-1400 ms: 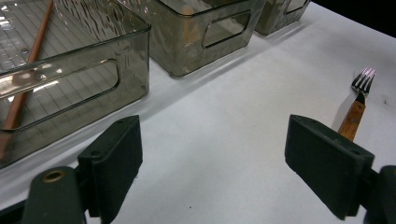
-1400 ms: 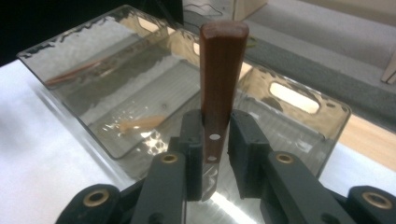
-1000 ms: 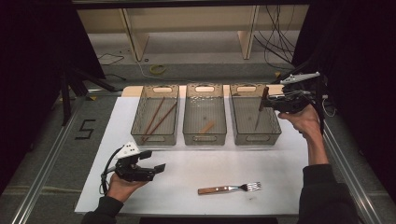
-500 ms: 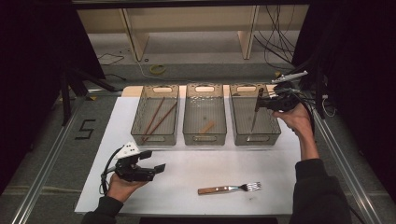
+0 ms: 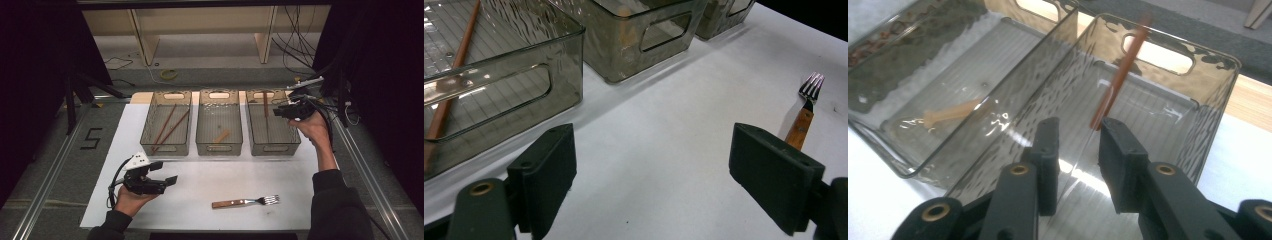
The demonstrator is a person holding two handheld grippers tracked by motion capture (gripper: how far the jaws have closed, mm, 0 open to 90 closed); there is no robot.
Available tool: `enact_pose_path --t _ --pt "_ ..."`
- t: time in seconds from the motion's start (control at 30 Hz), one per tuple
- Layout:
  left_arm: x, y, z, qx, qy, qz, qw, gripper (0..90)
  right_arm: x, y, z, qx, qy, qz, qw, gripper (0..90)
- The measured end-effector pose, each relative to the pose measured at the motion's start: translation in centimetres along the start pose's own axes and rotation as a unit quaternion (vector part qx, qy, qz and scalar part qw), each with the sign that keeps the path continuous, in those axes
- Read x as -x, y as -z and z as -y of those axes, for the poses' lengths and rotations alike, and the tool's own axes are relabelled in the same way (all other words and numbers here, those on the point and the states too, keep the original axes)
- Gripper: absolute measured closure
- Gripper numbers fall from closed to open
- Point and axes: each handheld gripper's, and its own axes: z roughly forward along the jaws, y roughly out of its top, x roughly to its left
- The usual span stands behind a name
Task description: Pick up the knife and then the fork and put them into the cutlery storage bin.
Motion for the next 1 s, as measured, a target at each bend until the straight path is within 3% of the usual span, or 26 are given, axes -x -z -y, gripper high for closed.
enact_pose_path --t 0.27,0.53,0.7,1.0 --pt "0.0 0.0 0.0 0.001 0.000 0.000 1.0000 18.7 -0.2 0.2 0.1 0.001 -0.005 0.001 1.0000 60.8" --pt "0.0 0.1 0.0 0.001 0.000 0.000 1.0000 18.6 -1.0 1.4 0.3 0.012 0.006 -0.025 0.9996 45.4" --pt "0.0 0.1 0.0 0.004 -0.001 0.000 1.0000 18.5 -2.8 2.7 0.1 0.025 0.027 -0.062 0.9974 38.0" --pt "0.1 0.2 0.0 0.015 -0.005 0.002 0.9999 18.1 -7.4 3.9 0.4 0.021 0.089 -0.102 0.9906 33.2"
